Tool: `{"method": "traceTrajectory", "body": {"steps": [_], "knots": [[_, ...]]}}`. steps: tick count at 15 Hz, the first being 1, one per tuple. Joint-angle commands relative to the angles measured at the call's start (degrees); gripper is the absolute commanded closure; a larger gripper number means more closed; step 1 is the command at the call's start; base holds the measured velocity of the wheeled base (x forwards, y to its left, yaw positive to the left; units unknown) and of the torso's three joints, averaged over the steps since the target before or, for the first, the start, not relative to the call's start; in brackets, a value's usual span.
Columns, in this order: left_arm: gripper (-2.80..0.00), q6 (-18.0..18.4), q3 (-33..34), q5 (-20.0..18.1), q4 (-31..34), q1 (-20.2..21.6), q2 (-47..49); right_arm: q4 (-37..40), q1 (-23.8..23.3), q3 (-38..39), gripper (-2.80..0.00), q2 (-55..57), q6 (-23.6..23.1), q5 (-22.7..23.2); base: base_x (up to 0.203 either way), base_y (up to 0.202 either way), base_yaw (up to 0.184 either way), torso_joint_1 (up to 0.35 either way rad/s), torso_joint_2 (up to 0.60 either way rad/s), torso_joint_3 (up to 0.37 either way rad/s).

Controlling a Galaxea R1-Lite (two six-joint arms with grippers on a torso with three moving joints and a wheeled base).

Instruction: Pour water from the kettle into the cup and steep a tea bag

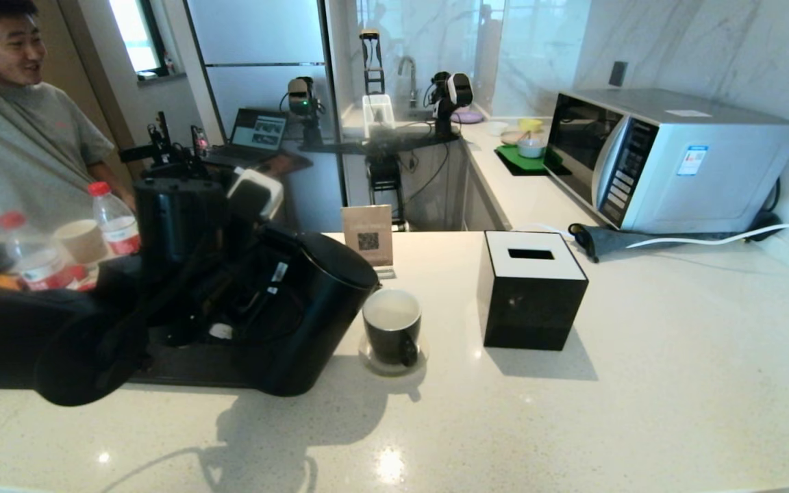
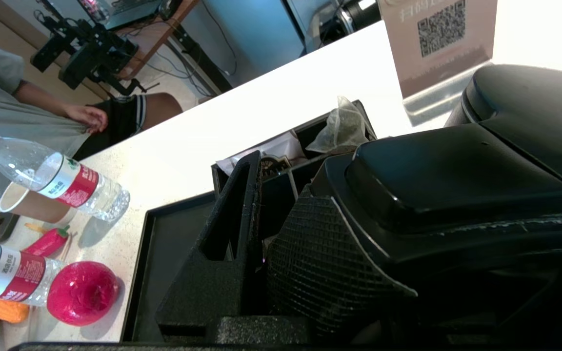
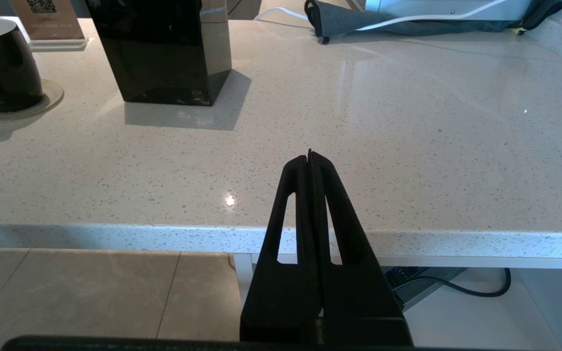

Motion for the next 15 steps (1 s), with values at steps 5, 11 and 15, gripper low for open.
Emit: {"method": "traceTrajectory", "body": {"steps": [5,11,15], "knots": [[0.00,0.1,-0.3,0.9,3.0,-1.1,-0.1,0.0,0.0,0.0,0.00,0.0,0.0,0.0,0.000,0.000,0.000,0.000,0.00,0.000],[0.00,0.2,-1.4,1.6,6.9,-1.6,-0.7,0.0,0.0,0.0,0.00,0.0,0.0,0.0,0.000,0.000,0.000,0.000,0.00,0.000],[0.00,0.2,-2.7,1.6,8.8,-1.6,-1.4,0.0,0.0,0.0,0.00,0.0,0.0,0.0,0.000,0.000,0.000,0.000,0.00,0.000]]}}
